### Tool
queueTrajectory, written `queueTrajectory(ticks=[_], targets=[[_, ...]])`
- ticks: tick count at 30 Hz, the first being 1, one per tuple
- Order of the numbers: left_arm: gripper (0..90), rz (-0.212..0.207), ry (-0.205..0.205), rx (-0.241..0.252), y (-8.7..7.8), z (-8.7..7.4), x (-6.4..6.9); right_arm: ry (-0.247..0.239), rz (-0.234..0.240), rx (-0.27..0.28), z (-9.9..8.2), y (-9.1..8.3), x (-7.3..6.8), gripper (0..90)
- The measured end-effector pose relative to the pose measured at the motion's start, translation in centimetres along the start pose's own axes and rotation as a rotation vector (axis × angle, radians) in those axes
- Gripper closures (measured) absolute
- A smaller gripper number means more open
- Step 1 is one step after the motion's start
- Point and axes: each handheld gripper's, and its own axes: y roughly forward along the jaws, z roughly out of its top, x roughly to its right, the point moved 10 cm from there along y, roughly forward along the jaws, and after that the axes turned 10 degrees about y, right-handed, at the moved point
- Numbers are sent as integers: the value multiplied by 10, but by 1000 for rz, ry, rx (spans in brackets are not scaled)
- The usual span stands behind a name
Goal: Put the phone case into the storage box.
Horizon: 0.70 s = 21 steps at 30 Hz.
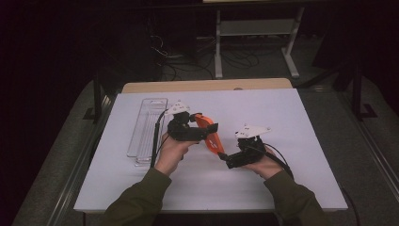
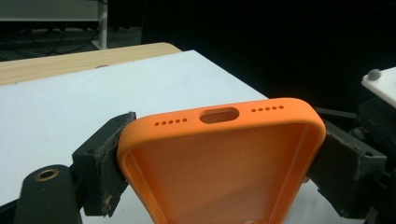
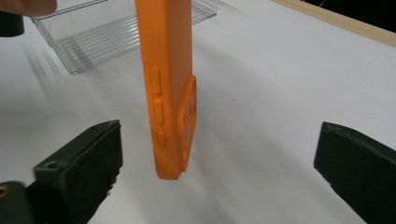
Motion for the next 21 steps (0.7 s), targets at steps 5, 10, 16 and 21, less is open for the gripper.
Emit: queueTrajectory(ticks=[5,10,16,21], targets=[[154,0,1,2,-1,1,0,-3,4,-6,-2,0,3,0],[154,-1,-1,5,-2,2,-1,-4,2,-19,-6,-1,7,0],[154,-1,-1,2,-2,2,-1,-11,-4,-37,-13,-4,10,0],[154,-3,1,1,-3,2,-1,-12,-7,-36,-19,-10,12,0]])
